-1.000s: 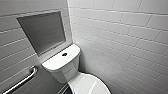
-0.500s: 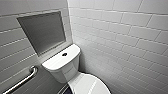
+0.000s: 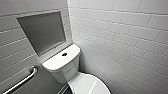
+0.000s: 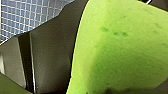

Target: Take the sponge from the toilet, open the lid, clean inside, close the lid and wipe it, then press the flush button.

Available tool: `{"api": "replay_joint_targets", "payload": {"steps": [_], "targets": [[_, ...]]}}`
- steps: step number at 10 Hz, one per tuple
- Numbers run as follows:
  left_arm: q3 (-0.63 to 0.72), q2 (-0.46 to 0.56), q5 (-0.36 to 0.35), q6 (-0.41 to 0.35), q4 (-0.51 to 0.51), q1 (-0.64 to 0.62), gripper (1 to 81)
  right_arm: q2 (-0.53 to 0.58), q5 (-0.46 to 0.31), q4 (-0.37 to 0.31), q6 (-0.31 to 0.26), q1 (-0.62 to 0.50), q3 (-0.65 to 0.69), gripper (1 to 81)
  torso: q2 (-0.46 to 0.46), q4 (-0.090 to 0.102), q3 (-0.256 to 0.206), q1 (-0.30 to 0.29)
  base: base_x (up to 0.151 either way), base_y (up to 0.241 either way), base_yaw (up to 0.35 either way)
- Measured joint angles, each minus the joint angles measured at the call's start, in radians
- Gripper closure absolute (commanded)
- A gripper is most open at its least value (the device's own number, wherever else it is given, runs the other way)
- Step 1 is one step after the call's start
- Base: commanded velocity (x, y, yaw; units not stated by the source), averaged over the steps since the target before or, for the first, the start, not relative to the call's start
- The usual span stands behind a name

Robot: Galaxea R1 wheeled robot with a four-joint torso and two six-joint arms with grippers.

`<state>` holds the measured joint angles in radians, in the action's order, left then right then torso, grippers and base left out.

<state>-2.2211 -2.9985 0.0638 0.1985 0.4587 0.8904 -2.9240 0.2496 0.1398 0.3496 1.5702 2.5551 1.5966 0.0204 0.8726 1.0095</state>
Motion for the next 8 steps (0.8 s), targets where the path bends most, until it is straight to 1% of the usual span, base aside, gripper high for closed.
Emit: {"api": "replay_joint_targets", "payload": {"steps": [2,4,8], "targets": [[-0.082,-0.060,0.026,-0.001,-0.004,0.000,1.0,-0.001,-0.001,0.000,0.000,0.000,0.006,81.1,0.000,0.000,0.000,0.000,0.000,0.000,0.000],[-0.145,-0.096,0.053,-0.003,-0.004,-0.005,1.0,-0.005,-0.008,0.000,0.001,-0.004,0.011,81.1,0.000,0.000,0.000,0.000,0.000,0.000,0.000],[-0.149,-0.117,0.080,0.001,-0.003,-0.025,1.0,-0.009,-0.014,0.000,0.000,-0.008,0.013,81.1,0.000,0.000,0.000,0.000,0.000,0.000,0.000]]}}
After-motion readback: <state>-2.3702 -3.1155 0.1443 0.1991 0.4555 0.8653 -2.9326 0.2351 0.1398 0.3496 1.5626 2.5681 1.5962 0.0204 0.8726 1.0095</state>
